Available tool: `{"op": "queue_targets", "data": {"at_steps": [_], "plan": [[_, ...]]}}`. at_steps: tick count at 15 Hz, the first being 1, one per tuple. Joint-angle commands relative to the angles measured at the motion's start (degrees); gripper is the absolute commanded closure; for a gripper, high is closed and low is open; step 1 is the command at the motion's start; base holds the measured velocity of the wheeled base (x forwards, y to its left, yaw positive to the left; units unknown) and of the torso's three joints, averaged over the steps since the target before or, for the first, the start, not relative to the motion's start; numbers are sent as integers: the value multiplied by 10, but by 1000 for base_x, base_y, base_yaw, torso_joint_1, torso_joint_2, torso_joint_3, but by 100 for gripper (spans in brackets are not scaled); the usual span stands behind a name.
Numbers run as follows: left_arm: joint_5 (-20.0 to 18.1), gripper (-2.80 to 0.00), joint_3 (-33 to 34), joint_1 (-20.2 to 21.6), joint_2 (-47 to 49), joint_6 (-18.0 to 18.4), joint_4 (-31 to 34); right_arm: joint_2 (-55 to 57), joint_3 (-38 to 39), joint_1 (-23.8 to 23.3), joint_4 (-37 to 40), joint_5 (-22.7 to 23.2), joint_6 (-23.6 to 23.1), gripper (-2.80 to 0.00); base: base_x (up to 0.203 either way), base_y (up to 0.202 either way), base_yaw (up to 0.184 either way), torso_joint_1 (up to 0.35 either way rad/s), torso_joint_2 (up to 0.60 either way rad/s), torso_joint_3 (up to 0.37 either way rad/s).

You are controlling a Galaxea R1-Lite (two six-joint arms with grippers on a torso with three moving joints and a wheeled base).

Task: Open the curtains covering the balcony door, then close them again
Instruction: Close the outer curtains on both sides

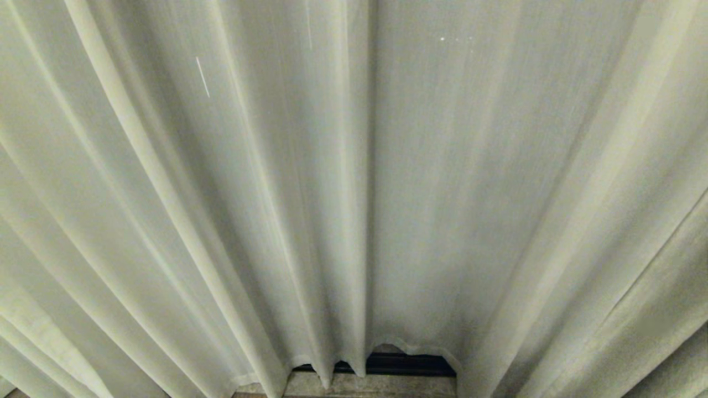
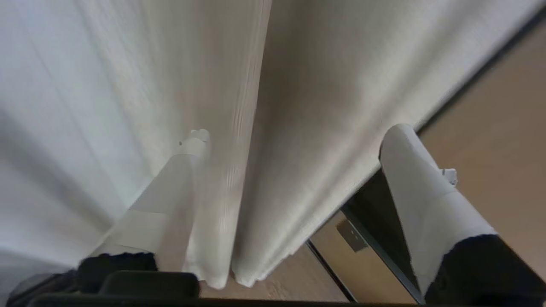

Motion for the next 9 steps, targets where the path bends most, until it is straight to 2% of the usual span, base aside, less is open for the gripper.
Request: {"op": "queue_targets", "data": {"at_steps": [1,5,6,7,9], "plan": [[0,0,0,0,0,0,0,-87,60,1,-6,-1,1,-280,0,0,0,0,0,0],[0,0,0,0,0,0,0,-159,148,16,-25,-1,-2,-280,0,0,0,0,0,0],[0,0,0,0,0,0,0,-168,171,20,-40,-2,-5,-235,0,0,0,0,0,0],[0,0,0,0,0,0,0,-176,193,23,-62,-2,-9,0,0,0,0,0,0,0],[1,0,0,0,0,0,0,-183,225,24,-95,-2,-25,0,0,0,0,0,0,0]]}}
